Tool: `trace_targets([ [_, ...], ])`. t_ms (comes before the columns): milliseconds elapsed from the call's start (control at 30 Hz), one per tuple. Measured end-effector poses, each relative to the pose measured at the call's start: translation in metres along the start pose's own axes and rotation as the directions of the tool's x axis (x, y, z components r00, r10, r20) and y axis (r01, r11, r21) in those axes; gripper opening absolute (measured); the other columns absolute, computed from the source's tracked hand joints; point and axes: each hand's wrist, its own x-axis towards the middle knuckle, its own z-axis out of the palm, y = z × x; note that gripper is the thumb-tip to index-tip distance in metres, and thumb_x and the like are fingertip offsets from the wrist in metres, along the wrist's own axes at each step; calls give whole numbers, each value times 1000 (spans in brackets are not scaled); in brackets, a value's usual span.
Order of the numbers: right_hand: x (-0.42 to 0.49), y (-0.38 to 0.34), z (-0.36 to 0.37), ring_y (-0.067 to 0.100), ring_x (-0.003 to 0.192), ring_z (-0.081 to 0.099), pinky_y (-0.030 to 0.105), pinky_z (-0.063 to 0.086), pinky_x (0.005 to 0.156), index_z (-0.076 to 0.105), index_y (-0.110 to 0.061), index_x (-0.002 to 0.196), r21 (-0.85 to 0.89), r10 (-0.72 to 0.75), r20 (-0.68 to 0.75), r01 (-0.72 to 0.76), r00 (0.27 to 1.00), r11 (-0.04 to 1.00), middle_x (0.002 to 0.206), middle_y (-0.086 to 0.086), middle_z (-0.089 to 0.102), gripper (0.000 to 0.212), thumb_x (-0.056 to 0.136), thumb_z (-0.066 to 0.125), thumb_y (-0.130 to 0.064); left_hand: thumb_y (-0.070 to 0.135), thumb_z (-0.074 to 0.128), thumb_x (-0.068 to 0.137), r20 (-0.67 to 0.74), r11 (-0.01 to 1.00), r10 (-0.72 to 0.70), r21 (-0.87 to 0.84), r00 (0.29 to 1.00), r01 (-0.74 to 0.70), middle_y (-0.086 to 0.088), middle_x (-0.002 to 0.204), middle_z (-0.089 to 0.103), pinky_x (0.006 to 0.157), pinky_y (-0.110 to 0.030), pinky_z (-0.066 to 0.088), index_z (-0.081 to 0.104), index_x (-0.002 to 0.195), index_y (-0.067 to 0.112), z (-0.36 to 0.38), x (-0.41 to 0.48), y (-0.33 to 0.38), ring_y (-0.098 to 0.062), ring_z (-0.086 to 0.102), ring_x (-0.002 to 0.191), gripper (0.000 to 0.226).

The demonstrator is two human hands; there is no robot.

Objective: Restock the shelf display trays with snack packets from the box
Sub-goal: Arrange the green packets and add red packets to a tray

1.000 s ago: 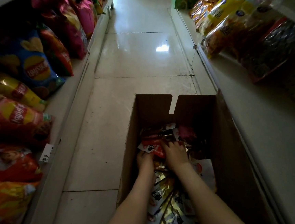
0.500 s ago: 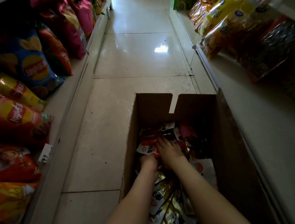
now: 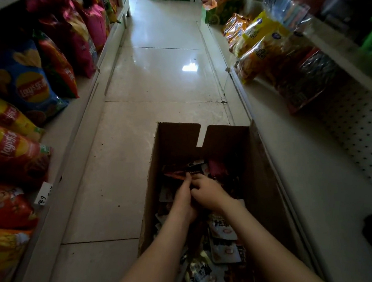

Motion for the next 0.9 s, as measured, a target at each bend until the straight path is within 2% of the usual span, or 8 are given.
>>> trace_targets([
  [133,-14,7,-4,18,116,55,36,48,99,61,-14,125,253,118,-26,-107,993,961,132,3,55,41,88,45,-6,34,44,101,21,999,50,16,999,-50,-18,98,65,85,-44,47,66,93,7,6,-17,-3,-31,61,92,36],
  [333,-39,-1,-8,14,105,59,37,49,96,76,-18,87,341,-1,-143,50,990,939,111,-1,64,27,84,52,-5,16,39,95,72,999,35,11,997,-36,-18,89,65,86,-43,46,66,84,1,10,-37,-1,-30,60,87,32],
  [467,-57,1,-10,21,105,58,40,53,91,65,-12,105,504,-19,-258,152,966,850,112,6,57,27,82,61,0,15,37,98,126,996,63,55,990,-70,-16,80,69,64,-40,56,64,92,2,9,-61,4,-28,63,80,31],
  [567,-67,13,-10,23,122,42,44,46,101,47,-21,133,515,58,-255,85,965,853,129,6,38,59,79,70,-12,16,37,100,161,976,71,195,984,-102,-13,74,73,64,-39,52,64,103,1,11,-75,1,-28,65,80,30],
  [667,-78,22,-10,18,131,25,42,31,112,32,-29,146,291,43,-108,-9,993,957,138,-1,29,76,81,72,-33,21,40,102,173,936,107,313,979,-157,-18,86,72,71,-42,53,62,101,0,9,-81,-1,-30,67,86,30],
  [733,-83,26,-3,18,129,31,36,33,109,34,-27,145,174,59,-66,-47,996,984,137,0,35,71,85,69,-37,33,38,103,206,911,91,379,974,-165,-20,97,71,72,-41,55,62,106,-1,4,-85,-3,-31,69,90,42],
  [833,-79,29,5,20,104,58,32,49,87,60,-17,120,389,201,-172,-121,964,913,116,5,59,26,96,52,-23,58,28,99,177,869,23,483,984,-107,-17,107,69,78,-38,52,61,112,9,-4,-81,-5,-28,66,97,60],
  [900,-75,31,2,19,80,57,30,43,70,60,-15,81,441,309,-269,-168,912,882,85,4,60,23,98,45,-19,63,20,98,77,831,24,553,997,-63,-12,106,65,83,-37,46,60,111,14,-9,-73,-7,-26,60,97,65],
])
